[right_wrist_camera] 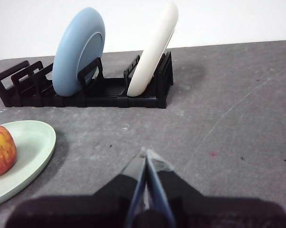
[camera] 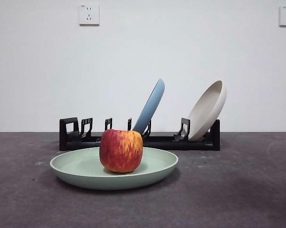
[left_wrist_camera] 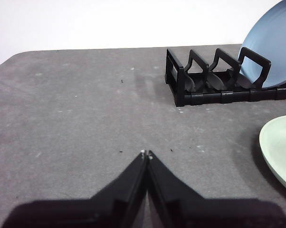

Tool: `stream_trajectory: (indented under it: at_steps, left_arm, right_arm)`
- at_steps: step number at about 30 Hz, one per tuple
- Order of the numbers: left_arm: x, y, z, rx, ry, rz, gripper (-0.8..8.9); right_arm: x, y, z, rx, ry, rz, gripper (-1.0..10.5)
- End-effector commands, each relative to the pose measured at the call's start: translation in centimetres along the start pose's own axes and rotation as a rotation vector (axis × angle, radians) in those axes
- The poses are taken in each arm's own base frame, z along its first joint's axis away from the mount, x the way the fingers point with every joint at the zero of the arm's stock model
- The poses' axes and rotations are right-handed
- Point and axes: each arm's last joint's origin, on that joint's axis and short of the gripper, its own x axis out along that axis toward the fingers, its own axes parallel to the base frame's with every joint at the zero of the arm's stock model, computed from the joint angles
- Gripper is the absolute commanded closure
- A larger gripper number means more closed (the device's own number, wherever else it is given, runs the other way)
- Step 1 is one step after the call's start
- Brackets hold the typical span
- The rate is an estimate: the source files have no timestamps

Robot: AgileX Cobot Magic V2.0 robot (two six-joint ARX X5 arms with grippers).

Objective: Take the green plate from the plate rack,put the plate on the table,take the apple from the table,put the apple in the plate

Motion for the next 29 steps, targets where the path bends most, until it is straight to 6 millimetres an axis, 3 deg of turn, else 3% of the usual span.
stream_trajectory:
  at_steps: [1,29]
  left_arm:
    - [0.12,0.04,-0.4,-0.007,0.009,0.004,8.16]
    - [0.12,0.03,-0.4,-0.007,0.01,0.004,8.16]
  right_arm:
    - [0.09,-0.1,-0.87,0.029,0.028,-0.013,9.4]
    - [0.12,-0.14,-0.83,0.043,0.025,-0.029,9.4]
